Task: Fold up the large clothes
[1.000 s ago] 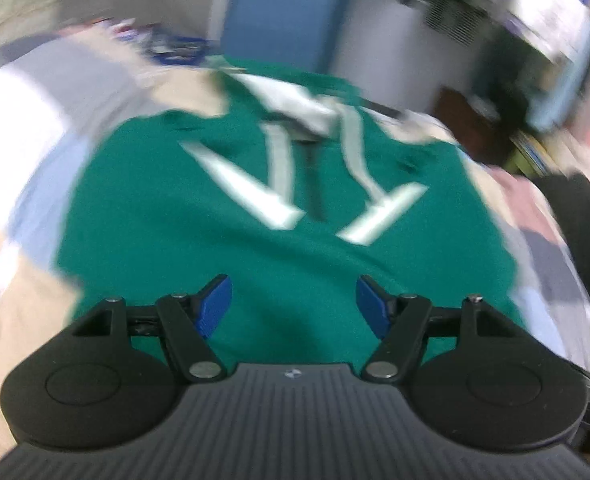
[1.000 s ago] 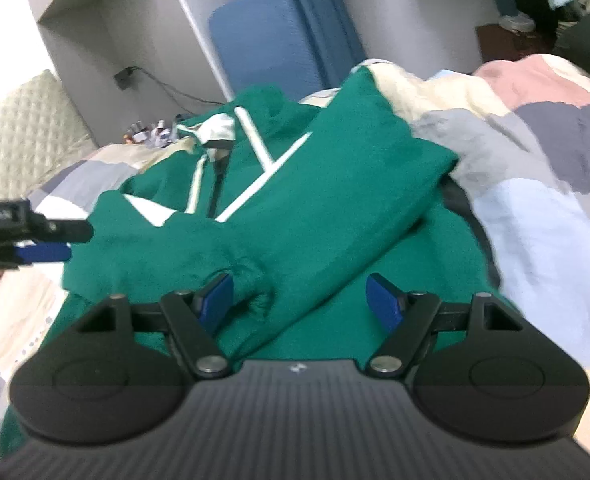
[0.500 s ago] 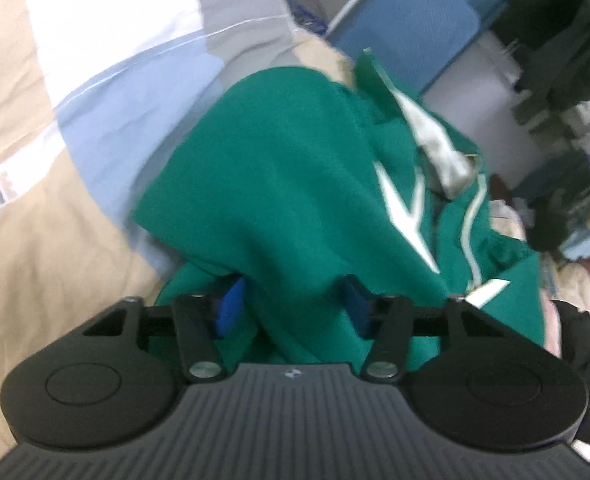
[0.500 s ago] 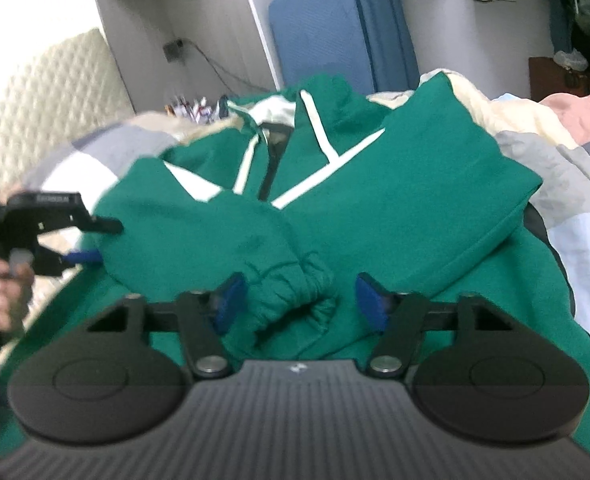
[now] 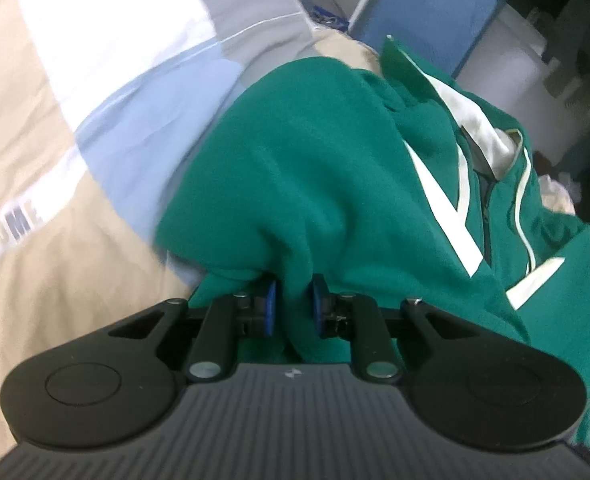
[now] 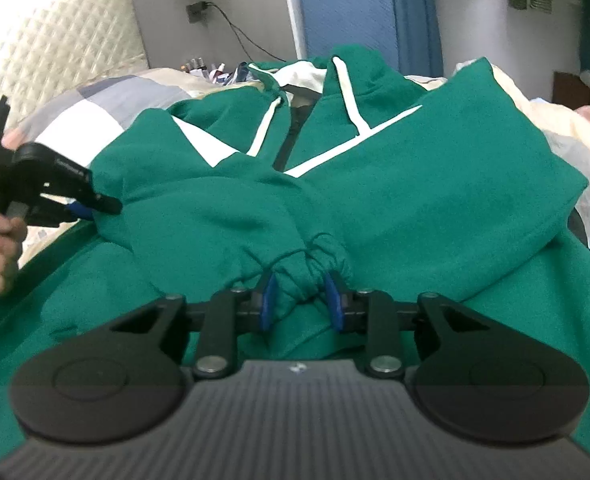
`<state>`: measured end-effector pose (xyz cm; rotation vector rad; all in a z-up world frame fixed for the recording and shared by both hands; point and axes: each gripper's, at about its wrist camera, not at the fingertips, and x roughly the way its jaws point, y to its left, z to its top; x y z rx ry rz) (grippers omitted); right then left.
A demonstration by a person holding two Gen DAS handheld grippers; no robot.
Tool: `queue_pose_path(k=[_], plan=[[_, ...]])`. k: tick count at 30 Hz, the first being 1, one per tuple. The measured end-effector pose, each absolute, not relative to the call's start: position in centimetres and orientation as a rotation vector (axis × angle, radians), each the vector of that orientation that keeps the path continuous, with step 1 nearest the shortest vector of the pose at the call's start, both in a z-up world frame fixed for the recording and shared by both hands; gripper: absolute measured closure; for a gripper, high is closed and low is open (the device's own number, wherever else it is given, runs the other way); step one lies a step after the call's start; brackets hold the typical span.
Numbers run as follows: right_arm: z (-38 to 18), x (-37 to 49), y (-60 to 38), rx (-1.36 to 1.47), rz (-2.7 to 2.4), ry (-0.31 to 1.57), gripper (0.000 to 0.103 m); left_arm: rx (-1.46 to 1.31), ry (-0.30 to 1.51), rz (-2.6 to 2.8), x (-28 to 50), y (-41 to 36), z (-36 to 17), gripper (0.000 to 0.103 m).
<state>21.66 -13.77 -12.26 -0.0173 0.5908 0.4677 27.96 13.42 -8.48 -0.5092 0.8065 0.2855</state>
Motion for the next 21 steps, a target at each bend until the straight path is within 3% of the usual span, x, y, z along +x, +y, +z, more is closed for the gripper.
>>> queue_pose_path(k=[2, 5, 6, 8, 9, 18, 21], plan=[[-12.1, 21.6, -14.0, -0.005, 0.466, 0.588, 0.072, -0.490, 0.802, 0.284, 27.7, 12.9, -7.8, 0.076], [-11.3, 21.3, -14.4, 0.038, 0.467, 0.581, 0.070, -0.491, 0.766, 0.267, 26.7, 12.0, -6.1, 0.053], [-10.8, 21.1, -14.6, 0.053, 0.468, 0.571, 0.067, -0.474, 0.740, 0.261, 26.1, 11.5, -5.4, 0.051], [-9.6, 20.4, -15.0, 0.072, 0.464, 0.533, 0.053, -0.414, 0.703, 0.237, 25.5, 10.2, -3.8, 0.051], [-9.2, 20.2, -15.0, 0.079, 0.465, 0.515, 0.050, -0.374, 0.685, 0.218, 25.4, 9.5, -3.0, 0.051], [-3.3, 24.1, -13.9, 0.051, 0.510, 0.447, 0.050, -0.376, 0.631, 0.117, 32.3, 8.9, 1.8, 0.047], [-1.3, 29.0, -13.3, 0.068, 0.501, 0.440, 0.038, -0.362, 0.618, 0.137, 37.5, 9.7, 2.1, 0.045]])
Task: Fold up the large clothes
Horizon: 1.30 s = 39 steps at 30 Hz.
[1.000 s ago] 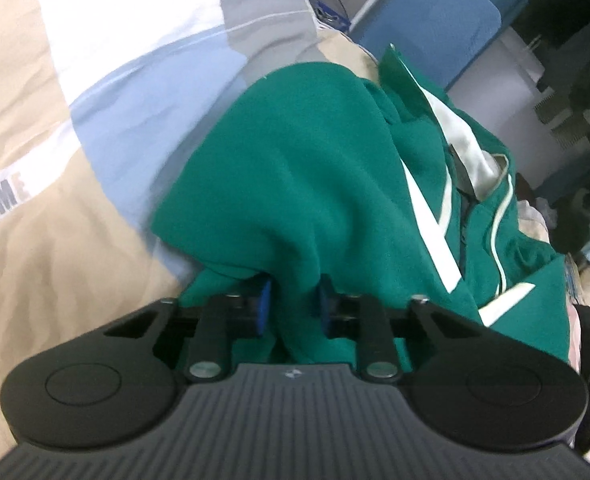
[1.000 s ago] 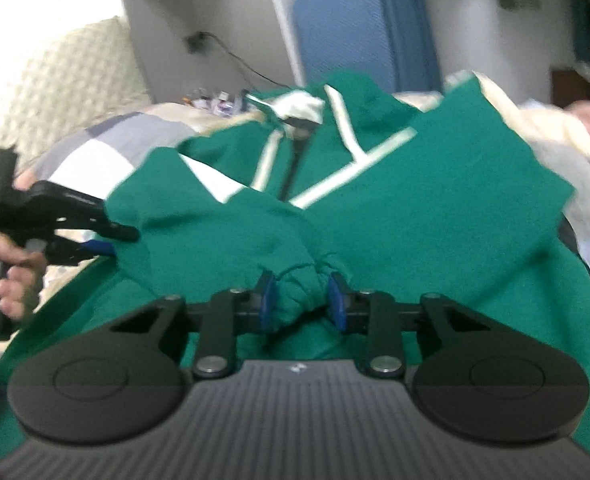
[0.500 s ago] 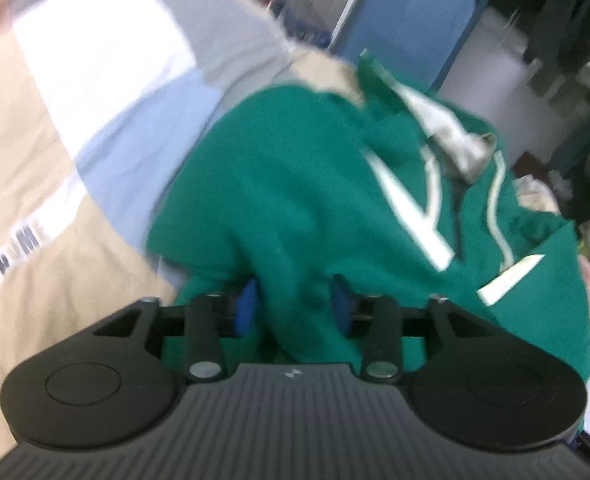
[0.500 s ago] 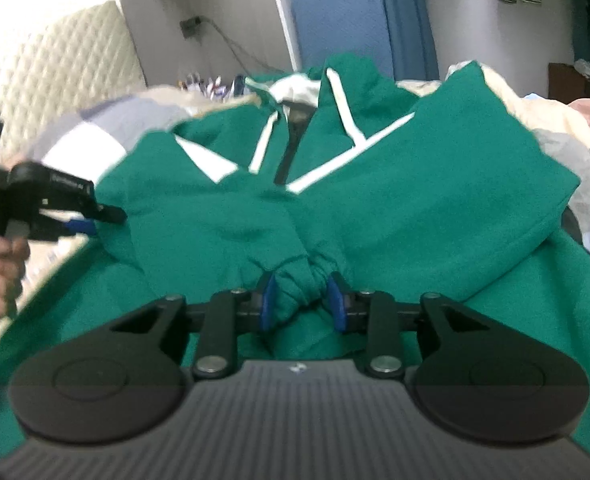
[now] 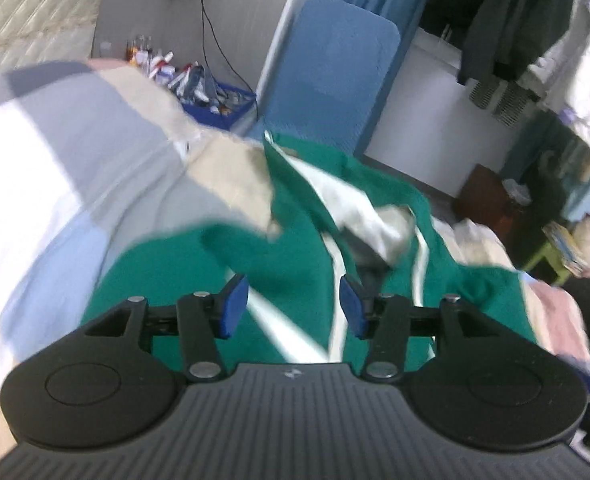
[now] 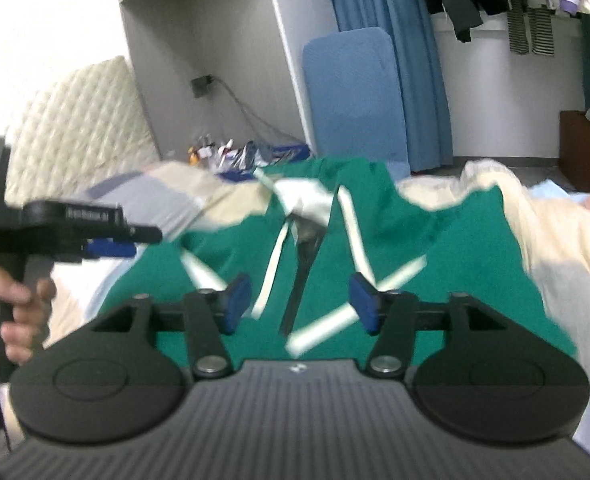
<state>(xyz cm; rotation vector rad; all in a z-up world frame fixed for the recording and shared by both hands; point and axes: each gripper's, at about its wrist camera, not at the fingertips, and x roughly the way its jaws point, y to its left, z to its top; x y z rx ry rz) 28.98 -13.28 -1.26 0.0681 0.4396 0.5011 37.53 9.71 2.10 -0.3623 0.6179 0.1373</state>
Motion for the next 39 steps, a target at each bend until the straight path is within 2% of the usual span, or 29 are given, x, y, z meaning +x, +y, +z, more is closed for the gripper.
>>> queue_pose_path(k=[2, 9, 14, 19, 22, 24, 25, 26, 27, 28, 29, 39], plan=[[-0.3, 33.3, -12.4, 0.069, 0.489, 0.432, 0.033, -0.348, 0.618, 0.126, 41.9, 10.3, 1.6, 0.041], [-0.4, 49.4, -7.7, 0.034, 0.412, 0.409, 0.033, -0.423, 0.632, 0.144, 57.0, 14.2, -2.2, 0.040], [-2.6, 59.0, -5.2, 0.114, 0.357, 0.514, 0.033, -0.514, 0.679, 0.134, 65.6, 16.8, -4.6, 0.039], [-4.1, 64.2, -2.7, 0.023, 0.356, 0.590, 0.033, -0.347, 0.713, 0.183, 70.3, 17.6, -6.3, 0.037], [-5.4, 65.8, -1.3, -0.084, 0.305, 0.669, 0.034, -0.405, 0.748, 0.203, 71.4, 18.9, -8.0, 0.037], [-6.4, 66.4, -1.0, -0.119, 0.288, 0.725, 0.039, -0.511, 0.779, 0.149, 71.9, 19.7, -8.9, 0.038], [-6.6, 66.4, -1.2, -0.099, 0.304, 0.739, 0.050, -0.528, 0.796, 0.130, 72.1, 19.7, -9.1, 0.048], [-6.6, 66.2, -1.3, -0.082, 0.317, 0.740, 0.069, -0.513, 0.804, 0.127, 72.3, 19.6, -9.0, 0.067], [-6.4, 65.9, -1.4, -0.076, 0.326, 0.739, 0.082, -0.478, 0.811, 0.126, 72.4, 19.2, -8.7, 0.075], [-6.0, 65.6, -1.3, -0.094, 0.332, 0.729, 0.083, -0.445, 0.820, 0.125, 72.6, 18.7, -8.4, 0.089], [-5.5, 65.0, -0.9, -0.130, 0.333, 0.710, 0.087, -0.426, 0.812, 0.119, 72.4, 18.4, -7.9, 0.096], [1.4, 57.7, -3.4, -0.145, 0.345, 0.463, 0.090, -0.270, 0.660, 0.062, 64.6, 14.9, 1.6, 0.098]])
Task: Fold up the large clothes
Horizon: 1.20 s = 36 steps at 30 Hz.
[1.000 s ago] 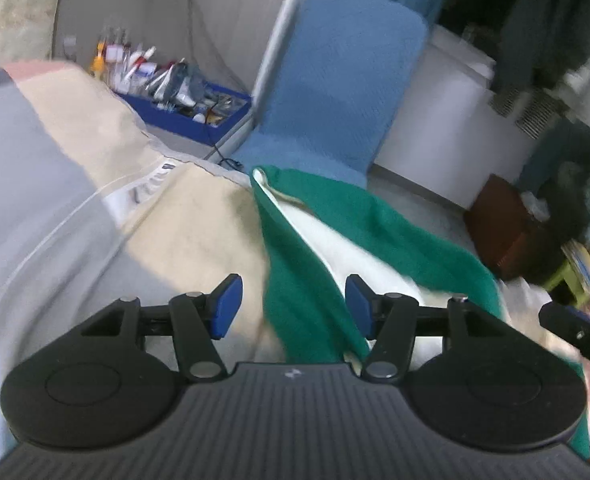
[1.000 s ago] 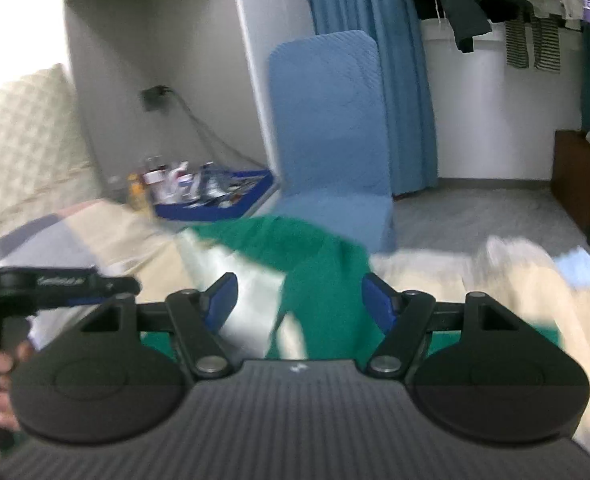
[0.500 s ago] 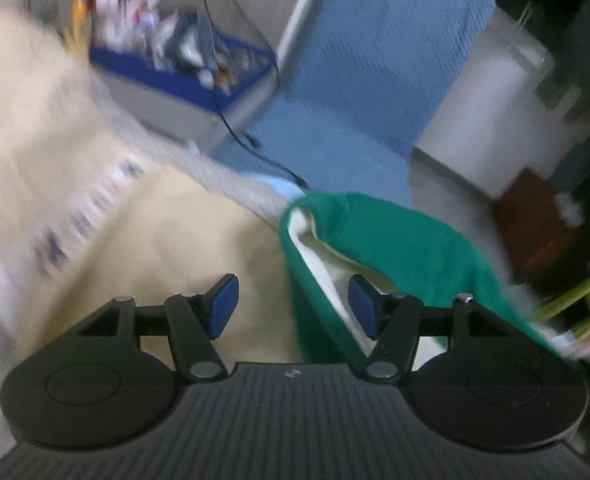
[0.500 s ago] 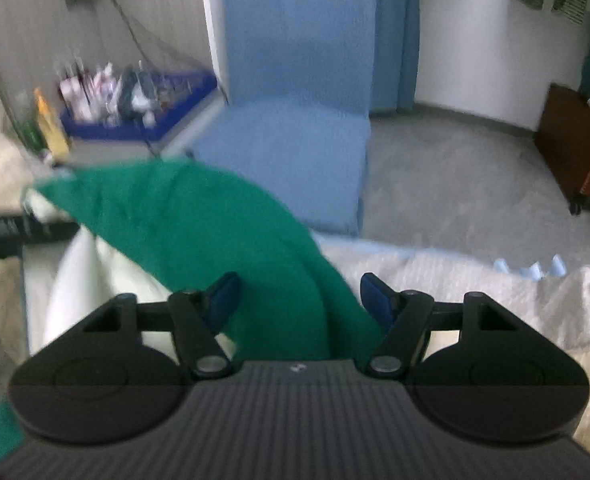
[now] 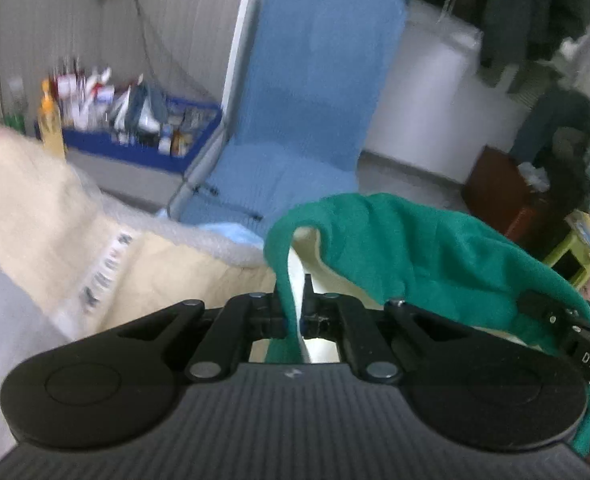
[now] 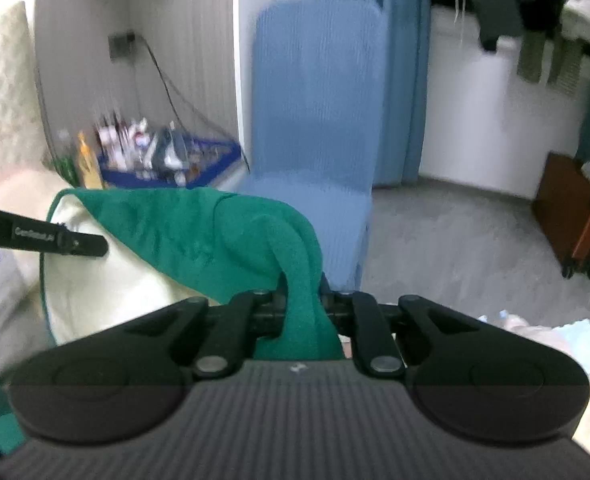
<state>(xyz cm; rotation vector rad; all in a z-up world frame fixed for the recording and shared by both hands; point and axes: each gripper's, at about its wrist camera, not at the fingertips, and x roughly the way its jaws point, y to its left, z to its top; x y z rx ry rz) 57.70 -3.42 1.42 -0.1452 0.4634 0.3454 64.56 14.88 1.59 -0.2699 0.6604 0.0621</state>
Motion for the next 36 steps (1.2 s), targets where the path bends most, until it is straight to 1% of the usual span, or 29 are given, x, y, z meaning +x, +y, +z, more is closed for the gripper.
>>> queue_pose_path(k=[4, 8, 13, 16, 20, 25, 28, 30, 31, 32, 33, 34, 36], plan=[[3.9, 51.7, -5.2, -0.118, 0.393, 0.309, 0.090, -0.224, 0.583, 0.034, 57.9, 13.0, 6.2, 0.098], [5.5, 45.3, -7.5, -0.120, 0.398, 0.235, 0.090, -0.175, 0.512, -0.027, 48.9, 10.7, 10.1, 0.098], [5.5, 37.0, -10.8, -0.111, 0.414, 0.197, 0.090, -0.139, 0.490, -0.041, 38.1, 8.0, 11.5, 0.098], [3.9, 32.3, -12.1, -0.129, 0.421, 0.210, 0.090, -0.184, 0.519, -0.052, 31.9, 6.3, 10.1, 0.098], [0.2, 27.2, -13.6, -0.125, 0.440, 0.282, 0.089, -0.222, 0.589, -0.057, 24.2, 3.2, 6.2, 0.098], [-4.7, 23.3, -14.6, -0.103, 0.438, 0.391, 0.088, -0.225, 0.679, -0.043, 19.3, 0.8, 0.4, 0.097], [-5.8, 22.4, -14.5, -0.100, 0.433, 0.441, 0.088, -0.270, 0.721, -0.041, 17.7, 0.7, -2.0, 0.097], [-6.0, 22.0, -14.6, -0.077, 0.446, 0.454, 0.088, -0.268, 0.740, -0.046, 16.9, 0.7, -2.5, 0.088], [-6.1, 21.7, -14.5, -0.084, 0.450, 0.452, 0.087, -0.266, 0.746, -0.061, 16.5, 0.7, -2.6, 0.075], [-5.9, 21.5, -14.3, -0.093, 0.452, 0.444, 0.084, -0.274, 0.748, -0.074, 16.1, 0.9, -2.5, 0.060], [-5.8, 21.3, -14.3, -0.088, 0.453, 0.437, 0.077, -0.294, 0.741, -0.079, 15.8, 1.3, -2.3, 0.052], [-5.8, 21.0, -14.6, -0.064, 0.455, 0.436, 0.073, -0.318, 0.729, -0.078, 15.6, 1.9, -2.3, 0.042], [-5.7, 20.7, -15.1, 0.020, 0.468, 0.443, 0.053, -0.336, 0.711, -0.077, 14.8, 2.5, -1.6, 0.041]])
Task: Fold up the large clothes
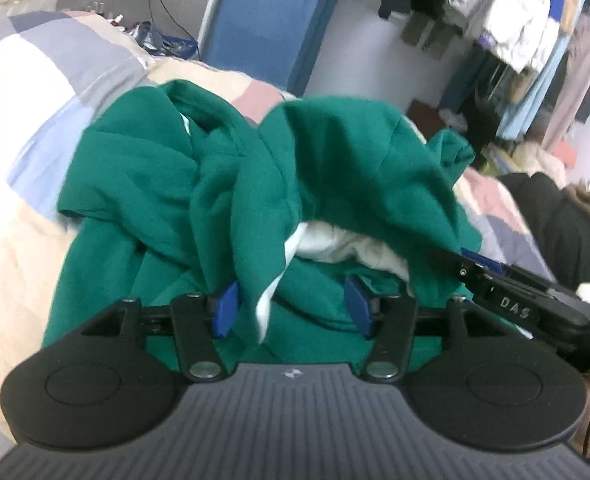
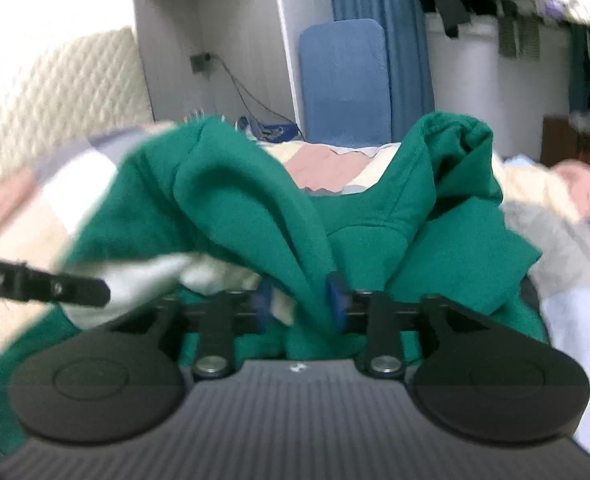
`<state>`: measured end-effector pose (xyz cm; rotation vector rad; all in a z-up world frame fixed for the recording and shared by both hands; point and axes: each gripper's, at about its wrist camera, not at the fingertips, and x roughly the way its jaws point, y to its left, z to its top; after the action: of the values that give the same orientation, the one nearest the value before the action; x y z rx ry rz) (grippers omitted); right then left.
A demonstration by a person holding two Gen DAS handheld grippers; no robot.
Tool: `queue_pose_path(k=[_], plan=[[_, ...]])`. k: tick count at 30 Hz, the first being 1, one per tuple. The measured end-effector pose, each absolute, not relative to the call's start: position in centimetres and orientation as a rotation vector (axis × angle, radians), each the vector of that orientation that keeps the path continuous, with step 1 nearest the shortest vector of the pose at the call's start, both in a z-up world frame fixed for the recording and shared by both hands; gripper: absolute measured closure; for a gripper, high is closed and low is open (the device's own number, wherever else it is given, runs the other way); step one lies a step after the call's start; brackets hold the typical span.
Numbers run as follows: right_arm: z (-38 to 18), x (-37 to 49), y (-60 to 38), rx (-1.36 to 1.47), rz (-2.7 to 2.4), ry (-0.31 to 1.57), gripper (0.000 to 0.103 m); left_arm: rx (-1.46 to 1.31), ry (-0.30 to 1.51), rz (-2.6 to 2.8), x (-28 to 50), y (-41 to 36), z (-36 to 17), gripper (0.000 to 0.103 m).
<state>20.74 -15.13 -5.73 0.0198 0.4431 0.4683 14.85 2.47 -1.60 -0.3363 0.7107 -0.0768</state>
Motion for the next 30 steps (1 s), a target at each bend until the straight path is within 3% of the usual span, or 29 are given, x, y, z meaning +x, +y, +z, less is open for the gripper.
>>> queue_pose_path(k=[2, 9, 18, 30], plan=[[-5.6, 20.4, -15.6, 0.083, 0.470, 0.438, 0.041, -0.353, 0.692, -0.081, 13.9, 3.1, -1.1, 0.041], [-3.5, 19.9, -14.3, 0.127, 0.514, 0.375, 0.022, -0.368, 0.633, -0.081, 14.7, 5.5, 1.3, 0.040], [-0.4, 23.6, -8.9, 0.159, 0.510, 0.358, 0.021, -0.373, 0.664, -0.036, 16.8, 7.6, -0.6, 0.040], [-2.2, 29.9, -3.0, 0.046, 0.497, 0.592, 0.022, -0.440, 0.645, 0.003, 17.4, 10.1, -1.5, 0.040]])
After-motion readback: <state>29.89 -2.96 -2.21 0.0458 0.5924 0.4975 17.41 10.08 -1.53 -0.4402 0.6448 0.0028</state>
